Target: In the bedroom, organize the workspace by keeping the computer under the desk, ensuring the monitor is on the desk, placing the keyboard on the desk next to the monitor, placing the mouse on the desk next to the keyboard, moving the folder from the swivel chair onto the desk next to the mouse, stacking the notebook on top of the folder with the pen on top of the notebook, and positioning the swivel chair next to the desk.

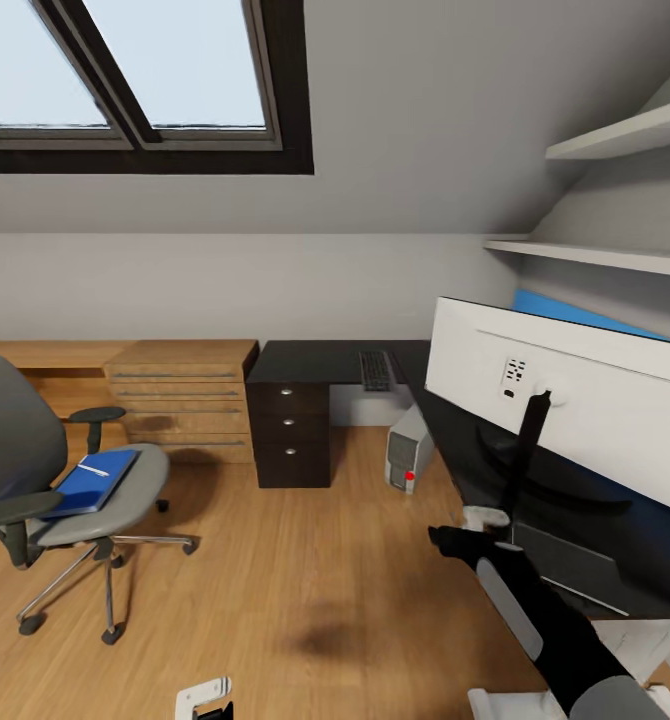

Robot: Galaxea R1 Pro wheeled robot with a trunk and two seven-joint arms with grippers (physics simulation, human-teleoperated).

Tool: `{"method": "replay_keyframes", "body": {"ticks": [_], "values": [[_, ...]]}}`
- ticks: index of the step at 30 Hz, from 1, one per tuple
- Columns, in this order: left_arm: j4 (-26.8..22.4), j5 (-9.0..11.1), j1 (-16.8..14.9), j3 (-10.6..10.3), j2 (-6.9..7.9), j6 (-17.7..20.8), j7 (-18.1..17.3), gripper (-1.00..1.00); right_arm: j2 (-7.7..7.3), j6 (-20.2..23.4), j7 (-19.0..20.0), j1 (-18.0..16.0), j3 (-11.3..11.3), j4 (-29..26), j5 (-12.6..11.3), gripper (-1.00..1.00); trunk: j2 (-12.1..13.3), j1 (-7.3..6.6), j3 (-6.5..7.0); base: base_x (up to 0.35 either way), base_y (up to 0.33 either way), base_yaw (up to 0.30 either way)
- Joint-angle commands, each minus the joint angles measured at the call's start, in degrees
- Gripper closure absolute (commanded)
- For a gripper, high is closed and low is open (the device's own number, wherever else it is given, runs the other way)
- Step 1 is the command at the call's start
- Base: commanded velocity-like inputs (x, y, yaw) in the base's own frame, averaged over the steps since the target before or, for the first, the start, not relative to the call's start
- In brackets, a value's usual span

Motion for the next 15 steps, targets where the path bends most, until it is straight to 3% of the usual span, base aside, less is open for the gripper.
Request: {"method": "replay_keyframes", "body": {"ticks": [1,2,5,7,8,15], "values": [[0.04,0.31,-0.04,0.07,-0.04,-0.19,0.06,-1.00,-0.95,0.19,-0.60,-0.04,-0.11,-0.16,-0.80,-1.00,-0.04,0.00,-0.06,0.000,-0.297,0.000],[0.06,0.30,-0.04,0.06,-0.05,-0.18,0.04,-1.00,-2.55,0.37,-0.57,-0.04,-0.76,-0.28,-0.96,-1.00,-0.04,0.00,-0.06,0.000,-0.251,0.000],[0.09,0.30,-0.04,0.09,-0.06,-0.14,0.02,-1.00,-5.51,0.28,0.66,0.00,-2.58,-0.77,-1.33,-1.00,-0.04,0.00,-0.06,0.000,-0.143,0.000],[0.10,0.29,-0.04,0.08,-0.06,-0.13,0.03,-1.00,-6.11,-0.26,1.88,0.02,-3.03,-0.80,-1.22,-1.00,-0.04,0.00,-0.06,0.000,-0.062,0.000],[0.11,0.29,-0.04,0.05,-0.09,-0.12,-0.10,-1.00,-6.94,-4.06,3.71,0.04,-3.61,-0.25,-1.06,-1.00,-0.04,0.00,-0.06,0.000,-0.018,0.000],[0.11,0.28,-0.04,0.05,-0.11,-0.16,-0.19,-1.00,-8.13,-8.72,4.43,0.04,-3.87,0.22,-1.01,-1.00,-0.04,0.00,-0.06,0.026,-0.059,0.000]]}}
